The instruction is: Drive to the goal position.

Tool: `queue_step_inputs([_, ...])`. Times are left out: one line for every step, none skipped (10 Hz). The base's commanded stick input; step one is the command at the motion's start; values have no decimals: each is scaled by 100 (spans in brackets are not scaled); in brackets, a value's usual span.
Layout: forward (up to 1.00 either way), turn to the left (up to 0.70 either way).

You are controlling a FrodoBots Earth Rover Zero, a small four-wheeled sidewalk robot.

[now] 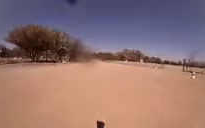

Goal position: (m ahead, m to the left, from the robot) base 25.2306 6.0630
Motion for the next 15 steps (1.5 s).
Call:
queue_step_inputs([100, 0])
queue_step_inputs([100, 0])
queue_step_inputs([100, 0])
queue_step_inputs([100, 0])
queue_step_inputs([100, 0])
queue_step_inputs([100, 0])
queue_step_inputs([100, 0])
queue_step_inputs([100, 0])
queue_step_inputs([100, 0])
queue_step_inputs([100, 0])
queue_step_inputs([100, 0])
queue_step_inputs([100, 0])
queue_step_inputs([100, 0])
queue_step_inputs([100, 0])
queue_step_inputs([100, 0])
